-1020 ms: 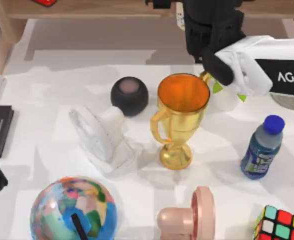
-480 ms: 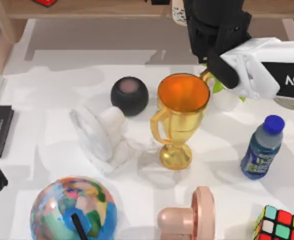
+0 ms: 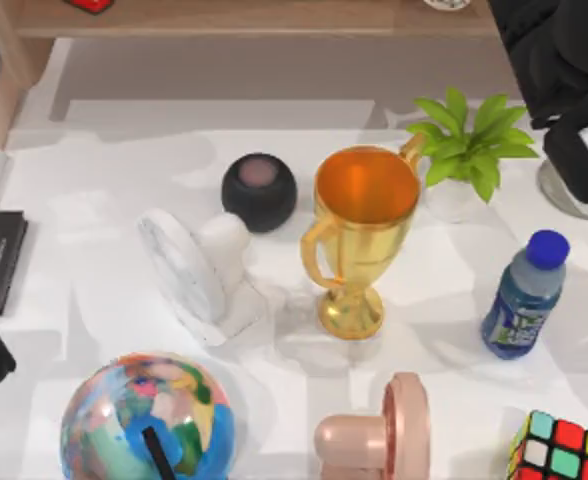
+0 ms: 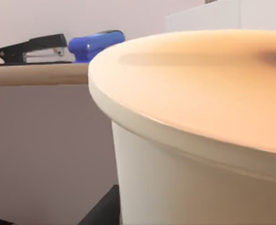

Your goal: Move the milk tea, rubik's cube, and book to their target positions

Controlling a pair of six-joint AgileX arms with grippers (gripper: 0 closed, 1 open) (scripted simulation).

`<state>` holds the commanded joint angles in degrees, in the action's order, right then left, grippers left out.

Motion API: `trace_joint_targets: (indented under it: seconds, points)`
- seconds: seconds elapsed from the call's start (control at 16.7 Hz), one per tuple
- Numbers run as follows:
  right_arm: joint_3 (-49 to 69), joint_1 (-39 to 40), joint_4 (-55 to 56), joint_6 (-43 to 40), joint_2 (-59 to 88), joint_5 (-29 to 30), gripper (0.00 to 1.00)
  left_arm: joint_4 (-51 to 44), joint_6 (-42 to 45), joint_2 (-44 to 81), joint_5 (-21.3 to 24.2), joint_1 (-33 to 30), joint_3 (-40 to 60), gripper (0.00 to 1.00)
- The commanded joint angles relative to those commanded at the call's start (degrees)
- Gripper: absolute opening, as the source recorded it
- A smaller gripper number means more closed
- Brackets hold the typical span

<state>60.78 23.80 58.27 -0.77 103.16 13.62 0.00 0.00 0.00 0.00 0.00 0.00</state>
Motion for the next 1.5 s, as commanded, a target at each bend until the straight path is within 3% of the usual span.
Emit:
trace_joint_targets:
  seconds: [0.3, 0.6, 1.5]
  points:
    - [-12.98, -13.29, 9.78, 0.23, 0.47, -8.92, 0.00, 0.00, 0.00, 0.00, 0.00, 0.00, 0.00, 1.00]
    - [-19.15, -20.74, 12.58, 0.76, 7.15, -11.37, 0.00, 0.00, 0.00, 0.00, 0.00, 0.00, 0.00, 1.00]
    - [-20.74, -22.81, 17.13, -0.41, 11.98, -12.29, 0.00, 0.00, 0.00, 0.00, 0.00, 0.00, 0.00, 1.00]
